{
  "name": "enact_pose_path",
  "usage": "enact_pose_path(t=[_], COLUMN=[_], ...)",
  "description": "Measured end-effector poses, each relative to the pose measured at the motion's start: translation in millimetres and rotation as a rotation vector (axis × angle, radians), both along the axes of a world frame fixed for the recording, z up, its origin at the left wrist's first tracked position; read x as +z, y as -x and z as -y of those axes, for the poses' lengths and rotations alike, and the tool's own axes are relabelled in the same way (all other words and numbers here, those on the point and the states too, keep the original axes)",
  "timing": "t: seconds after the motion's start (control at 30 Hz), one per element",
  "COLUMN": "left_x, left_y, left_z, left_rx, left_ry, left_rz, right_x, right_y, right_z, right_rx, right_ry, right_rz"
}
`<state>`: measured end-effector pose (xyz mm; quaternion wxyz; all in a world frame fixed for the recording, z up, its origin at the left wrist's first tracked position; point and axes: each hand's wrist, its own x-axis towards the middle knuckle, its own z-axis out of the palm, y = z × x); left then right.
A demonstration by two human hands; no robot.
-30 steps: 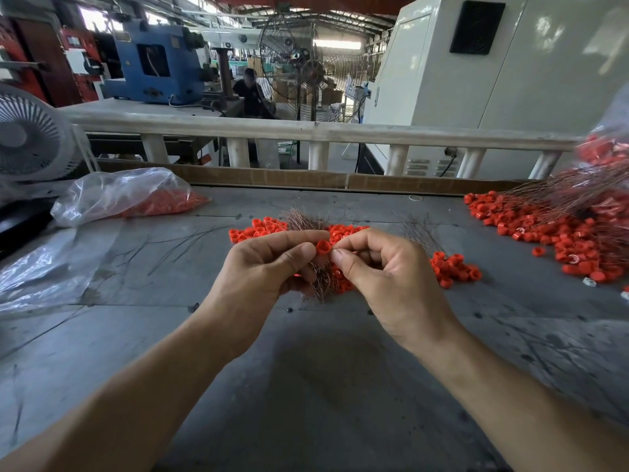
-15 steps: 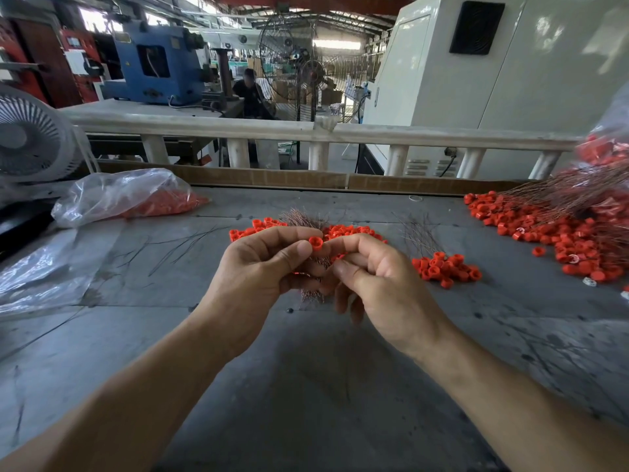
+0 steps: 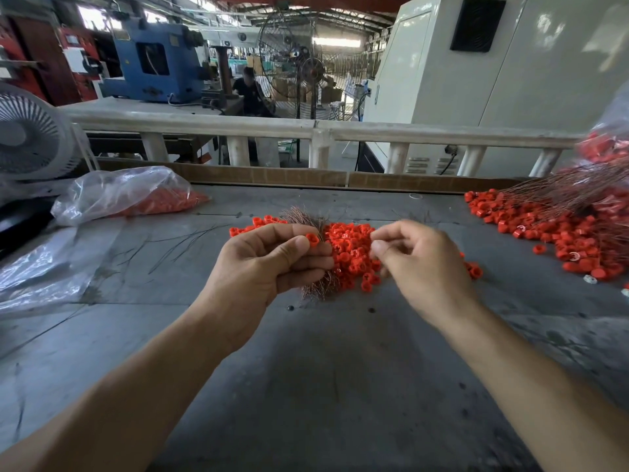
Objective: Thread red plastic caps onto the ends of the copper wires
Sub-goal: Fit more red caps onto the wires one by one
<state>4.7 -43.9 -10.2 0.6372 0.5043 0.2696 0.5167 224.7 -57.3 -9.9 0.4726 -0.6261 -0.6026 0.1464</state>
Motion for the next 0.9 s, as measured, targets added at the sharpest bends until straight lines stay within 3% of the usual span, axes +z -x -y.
enact_pose_path(t=[0.13,0.33,0.53,0.6,0.77,0.9], left_x=[-0.4,-1.1,-1.9,-2.4,-3.7,-4.0], left_y=[0.9,-0.8,-1.8,-1.7,-2.4,-3.2], left_z=[0.3,1.1,2.2,2.0,2.2,3.3], left_rx=[0.015,0.015,0.002,0.006,-0.007,-0.036], left_ry=[0.009,0.028,0.031,0.034,0.054,0.054], left_rz=[-0.018,-0.048,-0.068,-0.077,-0.085,-0.095], right_x=[-2.6,-5.5,-9.0,-9.5,0.2,1.2], right_y=[-19.2,-11.2,-2.4,-1.7,7.8,18.7], right_z=[-1.4,-0.4,0.4,1.1,5.7,8.7], right_rx=[-0.11,0.089,0.079,0.096,0.302,0.39], right_ry=[0.118,0.247,0.223,0.156,0.012,-0.045], right_rz=[0.223,0.294,0.432,0.365,-0.196,-0.246])
